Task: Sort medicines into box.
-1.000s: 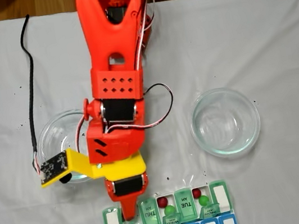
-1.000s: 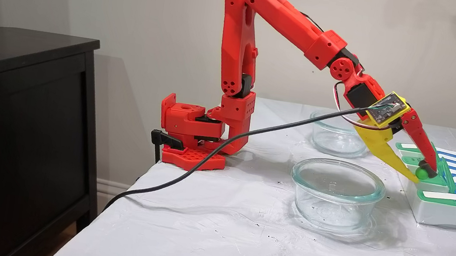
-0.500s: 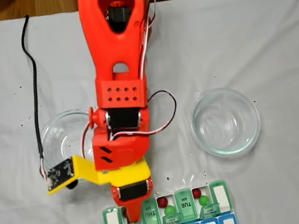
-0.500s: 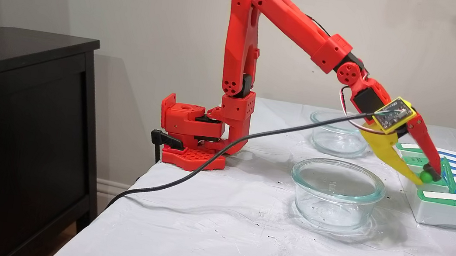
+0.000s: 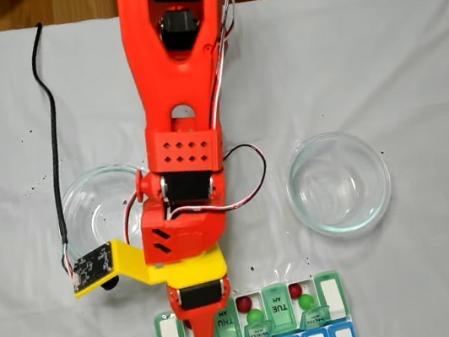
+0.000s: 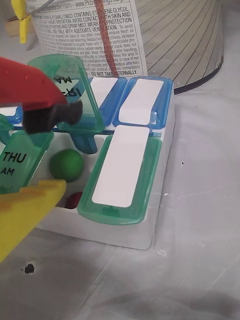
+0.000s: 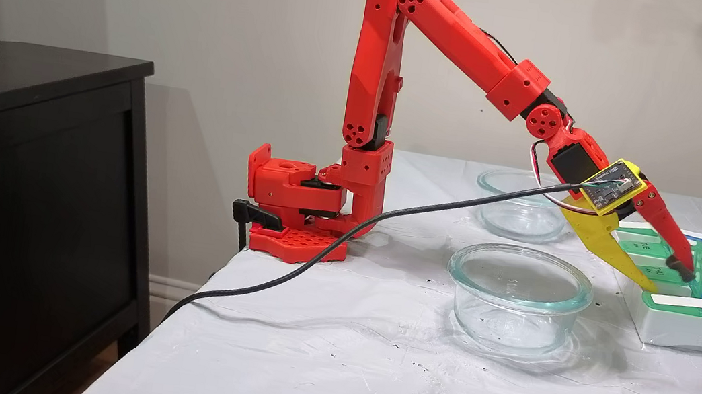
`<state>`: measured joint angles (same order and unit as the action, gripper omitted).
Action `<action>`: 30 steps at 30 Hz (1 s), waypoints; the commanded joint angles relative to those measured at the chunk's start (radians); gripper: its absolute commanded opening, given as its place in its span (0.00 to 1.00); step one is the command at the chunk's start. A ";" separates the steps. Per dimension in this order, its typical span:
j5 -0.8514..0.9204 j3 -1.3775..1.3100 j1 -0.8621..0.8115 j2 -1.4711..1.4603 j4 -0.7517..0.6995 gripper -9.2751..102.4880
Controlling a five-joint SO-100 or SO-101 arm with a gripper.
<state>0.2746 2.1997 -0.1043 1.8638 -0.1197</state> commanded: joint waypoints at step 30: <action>0.031 0.225 0.215 0.643 0.002 0.08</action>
<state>0.2961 2.3869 0.0046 2.3731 -0.2669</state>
